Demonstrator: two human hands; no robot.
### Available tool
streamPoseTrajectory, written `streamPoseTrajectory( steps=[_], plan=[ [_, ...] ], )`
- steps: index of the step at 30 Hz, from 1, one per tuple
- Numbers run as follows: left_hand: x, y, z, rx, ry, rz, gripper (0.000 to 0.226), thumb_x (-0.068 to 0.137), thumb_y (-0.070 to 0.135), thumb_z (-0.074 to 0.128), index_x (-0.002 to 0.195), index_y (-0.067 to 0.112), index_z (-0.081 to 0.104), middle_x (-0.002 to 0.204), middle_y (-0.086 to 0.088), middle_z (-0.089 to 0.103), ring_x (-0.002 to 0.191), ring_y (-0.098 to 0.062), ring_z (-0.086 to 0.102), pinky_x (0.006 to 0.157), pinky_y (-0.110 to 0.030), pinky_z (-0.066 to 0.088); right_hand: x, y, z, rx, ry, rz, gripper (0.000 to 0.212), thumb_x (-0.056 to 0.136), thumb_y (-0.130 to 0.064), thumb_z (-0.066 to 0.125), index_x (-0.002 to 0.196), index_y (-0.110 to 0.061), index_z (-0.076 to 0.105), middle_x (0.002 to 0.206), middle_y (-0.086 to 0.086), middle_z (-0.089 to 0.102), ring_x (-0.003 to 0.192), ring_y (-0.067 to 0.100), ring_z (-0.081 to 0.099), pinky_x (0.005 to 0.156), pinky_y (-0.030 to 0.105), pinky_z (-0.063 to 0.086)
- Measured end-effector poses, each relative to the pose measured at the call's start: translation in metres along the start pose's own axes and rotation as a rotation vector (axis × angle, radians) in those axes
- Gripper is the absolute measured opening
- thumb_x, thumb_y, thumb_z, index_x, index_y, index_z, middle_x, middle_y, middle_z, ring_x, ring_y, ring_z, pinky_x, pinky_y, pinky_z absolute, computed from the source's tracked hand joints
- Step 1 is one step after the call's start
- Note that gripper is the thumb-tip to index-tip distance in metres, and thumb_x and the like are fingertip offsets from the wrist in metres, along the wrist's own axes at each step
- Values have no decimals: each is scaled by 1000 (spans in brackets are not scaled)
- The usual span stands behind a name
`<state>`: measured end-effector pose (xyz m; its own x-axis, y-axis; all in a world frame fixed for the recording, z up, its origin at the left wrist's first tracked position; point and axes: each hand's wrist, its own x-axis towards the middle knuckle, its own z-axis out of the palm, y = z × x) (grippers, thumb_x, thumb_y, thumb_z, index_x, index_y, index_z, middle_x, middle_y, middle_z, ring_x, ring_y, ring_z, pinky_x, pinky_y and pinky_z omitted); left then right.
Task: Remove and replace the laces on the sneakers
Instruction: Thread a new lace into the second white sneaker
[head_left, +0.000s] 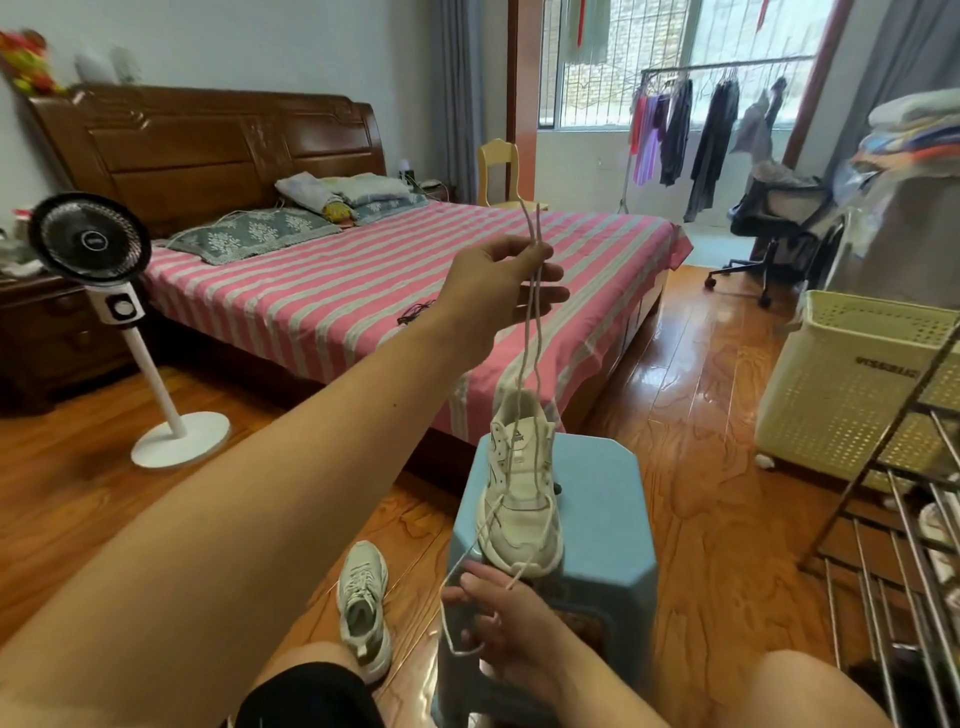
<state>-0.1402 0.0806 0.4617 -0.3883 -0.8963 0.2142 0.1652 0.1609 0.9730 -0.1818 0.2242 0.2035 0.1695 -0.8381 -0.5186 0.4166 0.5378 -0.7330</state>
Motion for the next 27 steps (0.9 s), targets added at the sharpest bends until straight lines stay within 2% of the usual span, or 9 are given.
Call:
streamPoseTrajectory(
  steps=[3, 4, 6, 8, 10, 14, 17, 21, 27],
  plan=[
    [7, 7, -5, 73, 27, 43, 14, 101, 17, 63, 106, 6, 70, 95, -11, 75, 92, -30, 76, 81, -37, 62, -18, -27, 0, -286, -17, 5, 26, 93, -24, 70, 115, -11, 70, 98, 9, 72, 83, 20, 65, 77, 33, 56],
    [9, 8, -7, 111, 28, 62, 13, 100, 17, 64, 105, 7, 71, 97, -11, 75, 95, -29, 74, 82, -36, 61, -23, -38, 0, -380, 26, -33, 24, 94, -27, 69, 112, -12, 70, 102, 10, 72, 86, 21, 65, 79, 34, 57],
    [14, 12, -8, 189, 32, 95, 14, 98, 18, 67, 105, 9, 74, 99, -9, 74, 92, -27, 70, 83, -36, 60, -24, -61, -2, -553, 180, -184, 17, 97, -32, 64, 105, -17, 68, 104, 7, 69, 84, 17, 64, 68, 28, 57],
    [17, 17, -7, 261, 50, 114, 16, 97, 19, 69, 107, 9, 76, 91, -4, 72, 79, -20, 61, 70, -28, 57, -14, -79, -7, -728, 279, -348, 15, 99, -35, 61, 97, -21, 67, 105, 1, 65, 89, 16, 61, 66, 20, 49],
    [19, 21, -6, 317, 68, 112, 17, 97, 19, 69, 108, 8, 77, 78, 2, 65, 67, -14, 52, 56, -22, 49, -3, -87, -12, -844, 278, -371, 20, 99, -37, 59, 92, -20, 68, 105, -1, 66, 92, 13, 61, 71, 19, 47],
    [22, 29, -7, 336, 62, 88, 13, 98, 17, 69, 104, 10, 77, 63, 1, 55, 55, -12, 45, 50, -24, 41, 12, -79, -26, -878, 214, -283, 23, 96, -42, 63, 99, -20, 69, 105, -1, 71, 98, 16, 67, 90, 30, 57],
    [30, 43, -13, 316, 142, 85, 14, 98, 18, 68, 106, 11, 77, 69, -2, 60, 57, -11, 51, 52, -24, 46, 21, -77, -30, -822, 194, -261, 23, 94, -42, 66, 104, -22, 67, 106, -2, 70, 98, 13, 66, 88, 25, 56],
    [41, 59, -23, 285, 227, 104, 14, 100, 16, 65, 107, 9, 76, 73, -4, 63, 60, -13, 55, 50, -21, 47, 27, -88, -30, -574, 182, -172, 25, 97, -33, 65, 105, -10, 67, 85, 5, 69, 76, 14, 60, 75, 22, 51],
    [67, 108, -32, 137, 340, 198, 19, 98, 17, 67, 113, 7, 72, 73, -6, 62, 60, -14, 58, 45, -19, 43, 38, -92, -29, -435, 196, -82, 25, 96, -24, 65, 114, -7, 60, 81, 9, 65, 66, 12, 55, 70, 24, 50]
  ],
)
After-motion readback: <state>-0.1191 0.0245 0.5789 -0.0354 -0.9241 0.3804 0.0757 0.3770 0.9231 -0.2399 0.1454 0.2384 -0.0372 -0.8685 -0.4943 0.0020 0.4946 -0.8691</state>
